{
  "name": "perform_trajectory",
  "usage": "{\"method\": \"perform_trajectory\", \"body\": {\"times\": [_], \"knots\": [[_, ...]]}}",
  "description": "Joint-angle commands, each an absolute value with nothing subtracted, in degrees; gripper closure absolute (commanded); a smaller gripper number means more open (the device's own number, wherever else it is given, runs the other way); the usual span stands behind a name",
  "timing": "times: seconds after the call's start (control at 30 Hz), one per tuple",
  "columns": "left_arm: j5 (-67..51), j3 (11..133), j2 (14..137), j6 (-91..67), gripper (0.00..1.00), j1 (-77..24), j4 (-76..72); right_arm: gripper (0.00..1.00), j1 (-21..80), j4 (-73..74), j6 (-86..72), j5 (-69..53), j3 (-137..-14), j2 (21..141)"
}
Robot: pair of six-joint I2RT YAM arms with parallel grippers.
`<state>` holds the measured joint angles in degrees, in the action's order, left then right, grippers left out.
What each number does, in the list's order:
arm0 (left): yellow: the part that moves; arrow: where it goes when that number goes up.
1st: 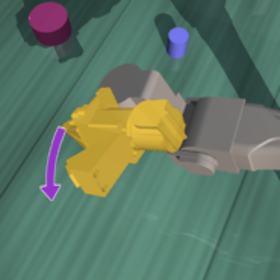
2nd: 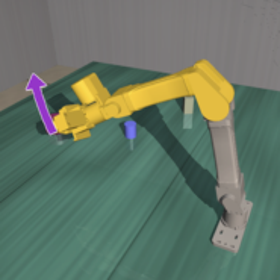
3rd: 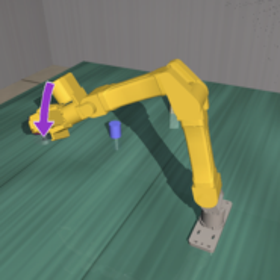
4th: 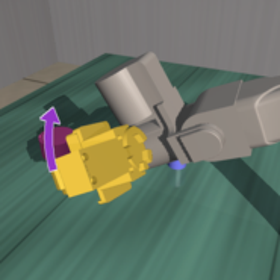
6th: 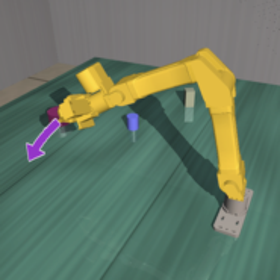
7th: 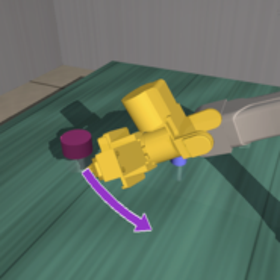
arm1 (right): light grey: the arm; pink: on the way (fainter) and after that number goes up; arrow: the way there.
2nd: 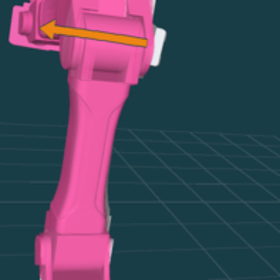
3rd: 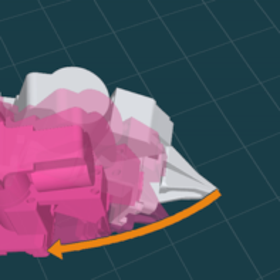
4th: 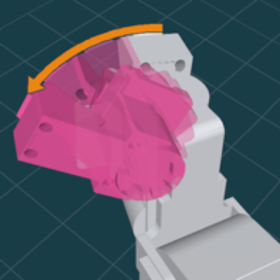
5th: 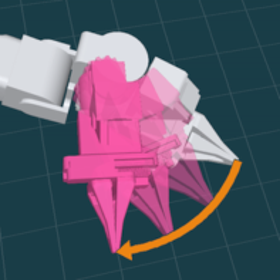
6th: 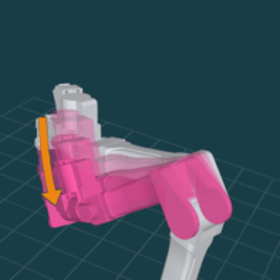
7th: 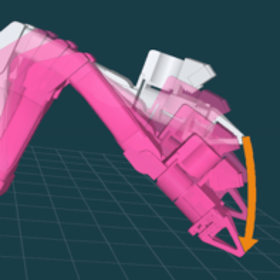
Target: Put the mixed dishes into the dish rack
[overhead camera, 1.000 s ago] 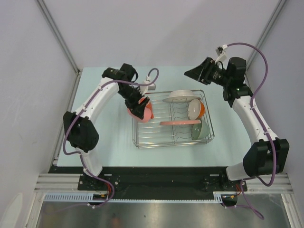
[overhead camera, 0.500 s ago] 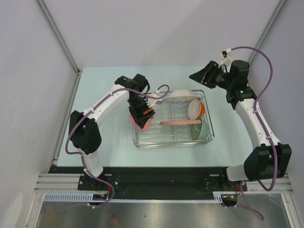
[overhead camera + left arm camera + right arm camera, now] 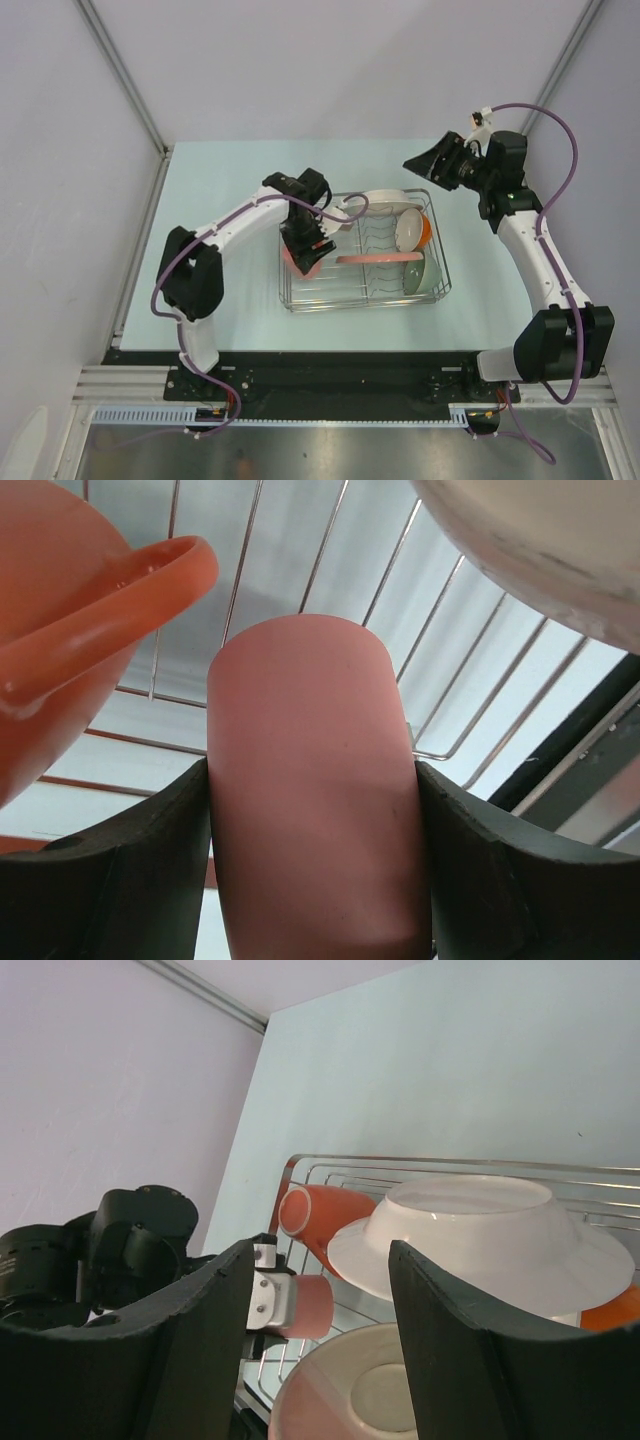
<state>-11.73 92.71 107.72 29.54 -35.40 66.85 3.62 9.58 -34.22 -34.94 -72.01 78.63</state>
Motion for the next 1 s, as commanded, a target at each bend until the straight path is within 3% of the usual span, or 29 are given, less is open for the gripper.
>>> {"method": "perform_trajectory", "body": {"times": [0.0,0.47,0.5,0.53,0.63,0.7,0.73,0.77,0.97], "knots": [[-9.7,91.4,108.6,28.1,1.0,-36.0,63.6,0.39,3.4,8.5,-33.7,-34.3,-71.9,76.5],[-9.6,85.1,109.9,27.5,0.98,-38.7,60.2,0.37,3.4,9.0,-33.7,-33.8,-71.5,76.3],[-9.5,85.0,109.7,27.5,0.92,-38.7,60.1,0.36,3.4,8.9,-33.7,-33.8,-71.5,76.4],[-9.4,84.9,109.1,27.5,0.76,-38.7,60.2,0.34,3.4,9.0,-33.6,-33.8,-71.5,76.4],[-9.6,85.2,108.2,27.2,0.42,-38.7,60.0,0.28,3.8,9.0,-33.4,-33.8,-71.5,76.4],[-10.0,85.7,107.1,27.3,0.33,-38.7,60.6,0.25,4.0,9.2,-33.0,-33.4,-71.5,76.3],[-10.1,86.3,106.8,27.2,0.11,-38.7,60.6,0.24,4.1,9.4,-32.6,-33.2,-71.5,76.2],[-10.2,86.7,106.3,27.1,0.01,-38.7,61.2,0.24,4.1,9.8,-32.4,-32.8,-71.5,76.1],[-11.9,91.3,103.5,27.5,0.0,-38.7,65.1,0.2,4.3,10.6,-31.5,-31.4,-71.5,76.4]]}}
